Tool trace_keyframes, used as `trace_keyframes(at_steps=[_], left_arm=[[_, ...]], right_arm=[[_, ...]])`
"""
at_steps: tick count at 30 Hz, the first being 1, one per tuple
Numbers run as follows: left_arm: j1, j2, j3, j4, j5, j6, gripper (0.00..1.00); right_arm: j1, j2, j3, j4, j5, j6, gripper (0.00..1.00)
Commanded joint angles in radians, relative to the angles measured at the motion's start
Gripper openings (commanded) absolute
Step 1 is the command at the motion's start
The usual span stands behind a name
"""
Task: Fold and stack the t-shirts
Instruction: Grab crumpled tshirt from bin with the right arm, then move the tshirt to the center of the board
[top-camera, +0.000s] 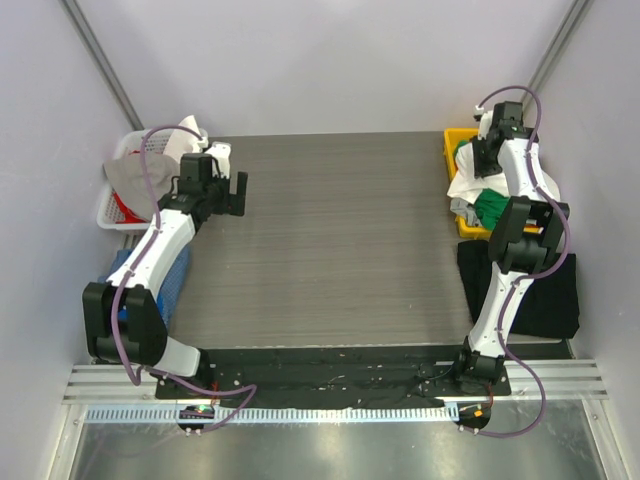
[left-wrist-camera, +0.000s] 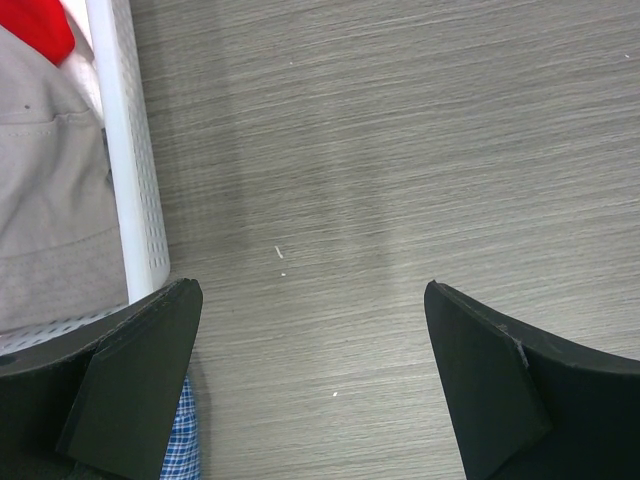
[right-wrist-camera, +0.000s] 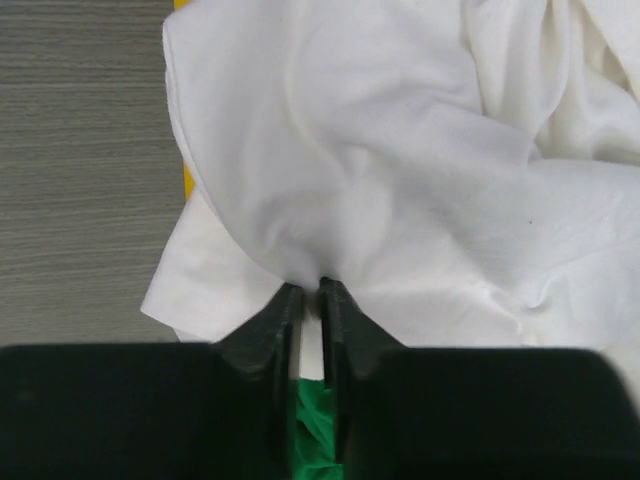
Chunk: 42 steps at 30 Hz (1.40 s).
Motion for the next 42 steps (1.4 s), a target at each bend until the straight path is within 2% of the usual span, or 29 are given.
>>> trace_keyframes(at_steps=[1, 2, 8, 11, 14, 16, 20, 26, 30, 31, 37, 42], left_arm=[[0.003, -0.002, -0.004, 0.049, -0.012, 0.007, 1.0], [0.003, -0.005, -0.006, 0.05, -0.012, 0.009, 1.0], [0.003, -0.019, -0.009, 0.05, -0.018, 0.015, 1.0], [0.003, -0.014, -0.004, 0.05, -0.012, 0.013, 1.0], [0.003, -0.002, 0.008, 0.05, -0.003, 0.01, 1.0], [0.003, 0.006, 0.014, 0.049, -0.001, 0.007, 1.0], [0.002, 0.012, 0.02, 0.047, 0.0, 0.013, 1.0], [0.003, 0.024, 0.013, 0.05, -0.004, 0.024, 1.0], [0.003, 0.039, 0.016, 0.043, 0.0, 0.019, 1.0], [0.003, 0.041, 0.017, 0.041, 0.0, 0.018, 1.0], [0.002, 0.042, 0.045, 0.023, -0.023, 0.032, 1.0], [0.0, 0.039, 0.075, 0.007, -0.017, 0.027, 1.0]], right_arm=[[-0.003, -0.011, 0.03, 0.011, 0.024, -0.004, 0.1], [-0.003, -0.014, 0.03, 0.009, 0.026, -0.001, 0.01], [0.02, -0.076, 0.084, -0.055, -0.087, 0.017, 0.01], [0.101, -0.121, 0.199, -0.162, -0.1, -0.021, 0.01], [0.245, -0.164, 0.313, -0.275, -0.075, -0.075, 0.01], [0.34, -0.263, 0.268, -0.226, -0.042, -0.102, 0.01], [0.419, -0.342, 0.232, -0.21, -0.051, -0.113, 0.01], [0.443, -0.42, 0.275, -0.223, -0.224, -0.052, 0.01], [0.448, -0.478, 0.211, -0.116, -0.386, 0.051, 0.01], [0.449, -0.483, 0.173, -0.095, -0.449, 0.066, 0.01], [0.517, -0.399, 0.142, -0.083, -0.595, 0.118, 0.01], [0.612, -0.342, 0.079, -0.066, -0.562, 0.088, 0.01]])
